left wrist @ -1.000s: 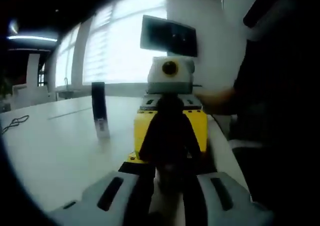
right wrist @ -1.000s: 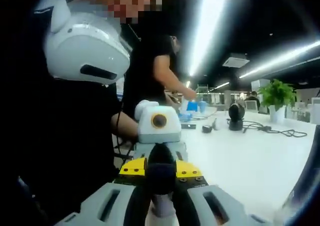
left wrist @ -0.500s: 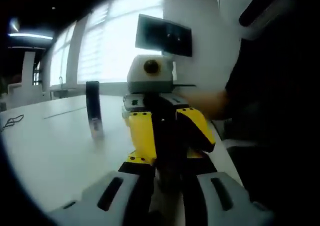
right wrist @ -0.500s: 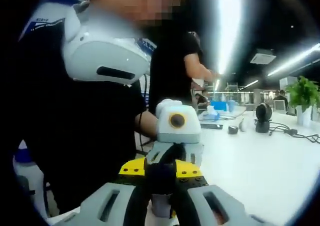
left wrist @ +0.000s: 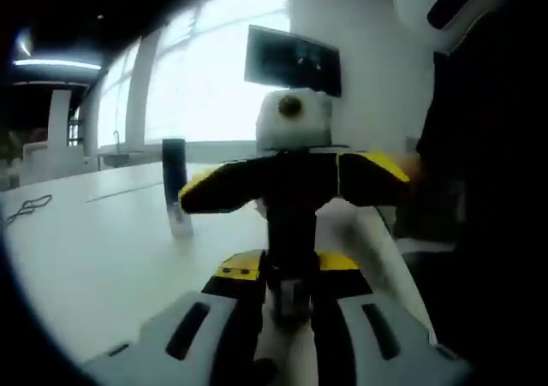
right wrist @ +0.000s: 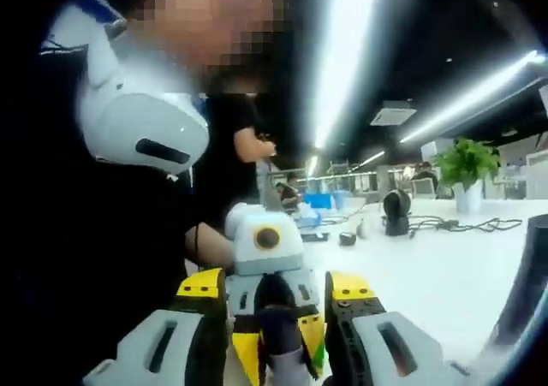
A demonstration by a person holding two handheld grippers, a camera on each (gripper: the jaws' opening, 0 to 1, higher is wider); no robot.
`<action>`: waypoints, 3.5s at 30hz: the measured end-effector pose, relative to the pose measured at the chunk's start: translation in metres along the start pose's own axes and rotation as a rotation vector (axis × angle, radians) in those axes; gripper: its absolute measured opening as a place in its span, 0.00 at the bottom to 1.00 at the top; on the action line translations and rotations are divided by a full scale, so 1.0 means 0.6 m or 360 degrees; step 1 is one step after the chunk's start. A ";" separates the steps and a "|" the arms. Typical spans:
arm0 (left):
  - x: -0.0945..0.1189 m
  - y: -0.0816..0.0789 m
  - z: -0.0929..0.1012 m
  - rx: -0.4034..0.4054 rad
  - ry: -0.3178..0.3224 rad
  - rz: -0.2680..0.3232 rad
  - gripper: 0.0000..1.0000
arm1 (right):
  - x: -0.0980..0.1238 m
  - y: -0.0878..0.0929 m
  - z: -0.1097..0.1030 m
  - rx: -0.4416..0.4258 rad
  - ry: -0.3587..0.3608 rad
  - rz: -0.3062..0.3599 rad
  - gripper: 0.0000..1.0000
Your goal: Pick up cosmetic bottle twist off cap place on table pick up cap screw tight cap place on table
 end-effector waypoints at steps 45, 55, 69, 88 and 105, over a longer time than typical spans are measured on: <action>-0.013 -0.036 -0.024 -0.0050 -0.0244 0.0205 0.10 | 0.031 -0.074 -0.072 0.0136 0.0971 0.0396 0.23; -0.024 -0.034 -0.035 -0.0131 -0.0301 0.0196 0.10 | 0.005 -0.056 -0.047 0.0424 0.1336 0.0243 0.19; -0.018 -0.040 -0.048 -0.0144 -0.0396 0.0264 0.10 | -0.044 -0.030 -0.017 0.0765 0.1579 -0.0095 0.25; -0.017 -0.030 -0.055 -0.0184 -0.0395 0.0201 0.10 | -0.028 -0.007 0.008 0.0696 0.1610 -0.0110 0.12; 0.002 -0.038 -0.027 -0.0158 -0.0205 0.0203 0.09 | -0.028 -0.010 -0.021 0.0568 0.1214 -0.0141 0.11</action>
Point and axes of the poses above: the point that each gripper's makers call its tool centre point, and the gripper's own axes: x roughly backward along the fingers, z roughly to its right, y roughly out of its underside, the point moved 6 cm from there along x, roughly backward along the fingers, and after that the axes turned 12 degrees about z, right-handed, at the moved point
